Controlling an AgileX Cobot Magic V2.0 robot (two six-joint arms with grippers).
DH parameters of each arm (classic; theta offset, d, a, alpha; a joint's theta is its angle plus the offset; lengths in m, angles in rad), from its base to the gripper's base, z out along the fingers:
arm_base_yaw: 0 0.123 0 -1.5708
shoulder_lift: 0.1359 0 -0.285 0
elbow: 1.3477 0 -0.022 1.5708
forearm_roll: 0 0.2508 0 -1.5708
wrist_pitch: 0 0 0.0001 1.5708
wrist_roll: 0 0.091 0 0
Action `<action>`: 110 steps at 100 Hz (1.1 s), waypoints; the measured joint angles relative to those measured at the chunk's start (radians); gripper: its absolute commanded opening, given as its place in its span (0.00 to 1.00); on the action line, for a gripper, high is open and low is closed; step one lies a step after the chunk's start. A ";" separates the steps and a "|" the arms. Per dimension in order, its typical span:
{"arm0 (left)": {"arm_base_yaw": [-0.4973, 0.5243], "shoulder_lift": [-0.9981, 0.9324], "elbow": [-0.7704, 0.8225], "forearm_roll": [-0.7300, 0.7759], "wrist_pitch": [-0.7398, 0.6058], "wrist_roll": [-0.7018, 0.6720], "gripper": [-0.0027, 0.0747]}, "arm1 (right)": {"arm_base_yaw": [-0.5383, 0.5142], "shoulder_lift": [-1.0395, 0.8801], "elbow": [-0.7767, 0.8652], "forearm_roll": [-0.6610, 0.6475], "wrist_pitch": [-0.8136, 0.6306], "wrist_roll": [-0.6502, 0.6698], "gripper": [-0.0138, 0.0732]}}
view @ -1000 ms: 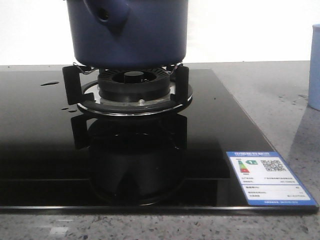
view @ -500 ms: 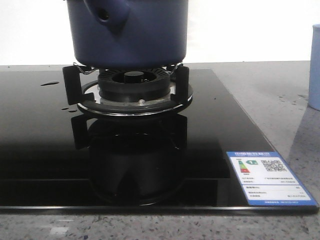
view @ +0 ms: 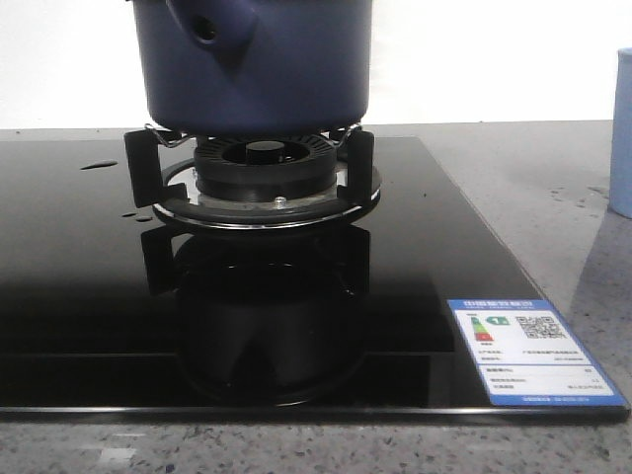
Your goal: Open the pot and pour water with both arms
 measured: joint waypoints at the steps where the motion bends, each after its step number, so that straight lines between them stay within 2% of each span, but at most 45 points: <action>1: 0.000 0.000 0.000 0.000 0.000 0.000 0.01 | 0.000 0.000 0.000 0.000 0.000 0.000 0.08; 83: 0.001 0.000 0.001 0.000 0.002 0.000 0.01 | 0.000 0.000 0.003 -0.014 0.001 -0.002 0.08; 96: 0.001 0.000 0.000 0.000 0.002 0.000 0.01 | 0.000 0.000 0.053 -0.162 -0.050 0.048 0.08; 102: 0.001 0.000 0.001 0.000 0.002 0.000 0.01 | -0.002 0.000 0.095 -0.263 -0.081 0.160 0.08; 110: 0.001 0.000 0.001 0.000 0.002 0.000 0.01 | -0.006 0.000 0.176 -0.453 -0.112 0.388 0.08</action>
